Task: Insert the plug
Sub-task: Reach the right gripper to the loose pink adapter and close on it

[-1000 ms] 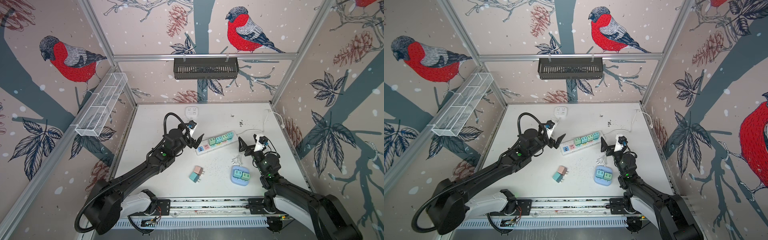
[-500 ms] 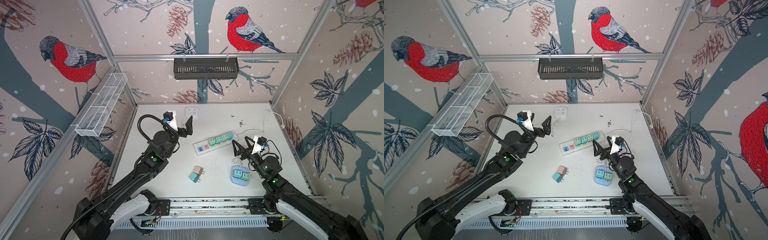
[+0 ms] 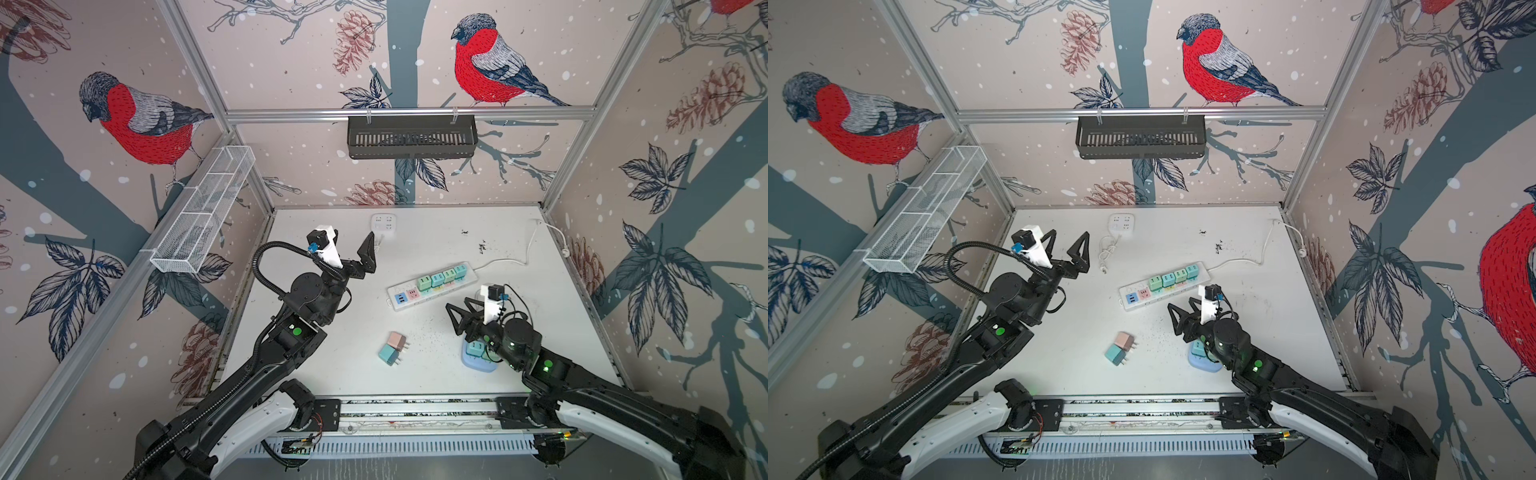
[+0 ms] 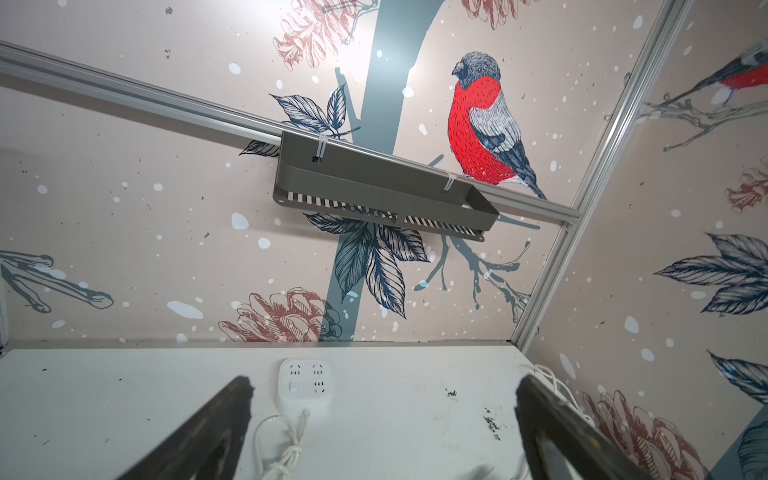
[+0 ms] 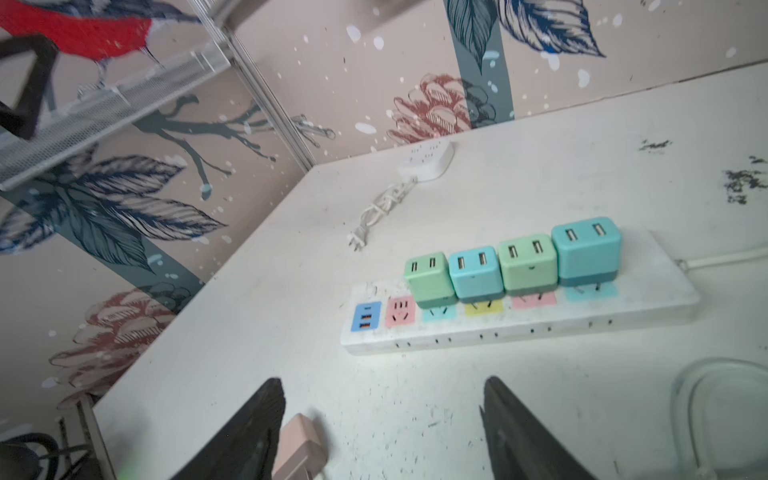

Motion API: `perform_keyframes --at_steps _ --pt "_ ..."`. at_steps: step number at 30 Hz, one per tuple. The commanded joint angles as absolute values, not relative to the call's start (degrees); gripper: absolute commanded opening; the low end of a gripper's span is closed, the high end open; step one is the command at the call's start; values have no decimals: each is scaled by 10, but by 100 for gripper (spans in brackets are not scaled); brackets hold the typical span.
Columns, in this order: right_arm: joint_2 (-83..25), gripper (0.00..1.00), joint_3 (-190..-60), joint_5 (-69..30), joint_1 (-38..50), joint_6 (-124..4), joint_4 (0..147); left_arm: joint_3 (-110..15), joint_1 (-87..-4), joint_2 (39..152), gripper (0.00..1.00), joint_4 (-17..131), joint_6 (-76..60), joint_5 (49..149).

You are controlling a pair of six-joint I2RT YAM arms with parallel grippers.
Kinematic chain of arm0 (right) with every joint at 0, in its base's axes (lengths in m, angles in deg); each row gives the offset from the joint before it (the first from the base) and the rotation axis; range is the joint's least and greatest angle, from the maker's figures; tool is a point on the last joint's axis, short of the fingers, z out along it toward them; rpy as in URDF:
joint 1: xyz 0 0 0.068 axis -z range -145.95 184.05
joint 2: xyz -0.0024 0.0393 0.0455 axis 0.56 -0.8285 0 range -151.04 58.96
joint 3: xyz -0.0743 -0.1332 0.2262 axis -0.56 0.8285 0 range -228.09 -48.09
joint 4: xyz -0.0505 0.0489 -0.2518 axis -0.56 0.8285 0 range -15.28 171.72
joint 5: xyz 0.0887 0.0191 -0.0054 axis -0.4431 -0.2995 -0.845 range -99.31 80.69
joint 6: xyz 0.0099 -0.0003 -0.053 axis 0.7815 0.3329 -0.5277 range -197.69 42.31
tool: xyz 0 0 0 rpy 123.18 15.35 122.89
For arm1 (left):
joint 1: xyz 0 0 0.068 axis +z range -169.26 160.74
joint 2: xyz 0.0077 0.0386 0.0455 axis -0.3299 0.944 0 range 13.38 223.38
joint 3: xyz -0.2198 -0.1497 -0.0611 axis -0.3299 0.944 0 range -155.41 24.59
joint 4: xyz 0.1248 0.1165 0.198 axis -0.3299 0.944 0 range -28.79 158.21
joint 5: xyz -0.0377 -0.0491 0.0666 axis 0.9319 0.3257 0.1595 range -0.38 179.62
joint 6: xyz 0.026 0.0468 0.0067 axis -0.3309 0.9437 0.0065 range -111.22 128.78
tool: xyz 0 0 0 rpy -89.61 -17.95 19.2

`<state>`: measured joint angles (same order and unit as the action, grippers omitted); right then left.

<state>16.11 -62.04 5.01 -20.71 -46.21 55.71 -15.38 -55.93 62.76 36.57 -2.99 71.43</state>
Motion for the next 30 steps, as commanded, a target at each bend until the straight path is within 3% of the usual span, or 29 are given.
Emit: perform_keyframes --at_steps 1,10,30 --pt "95 69 -655 111 -256 -450 575 -177 -558 638 98 380 -16 704" --pt "-112 66 -777 167 -400 -483 630 -221 -556 670 98 428 -13 682" --pt "-337 64 -857 90 -390 -524 615 -236 -553 703 98 430 -3 666"
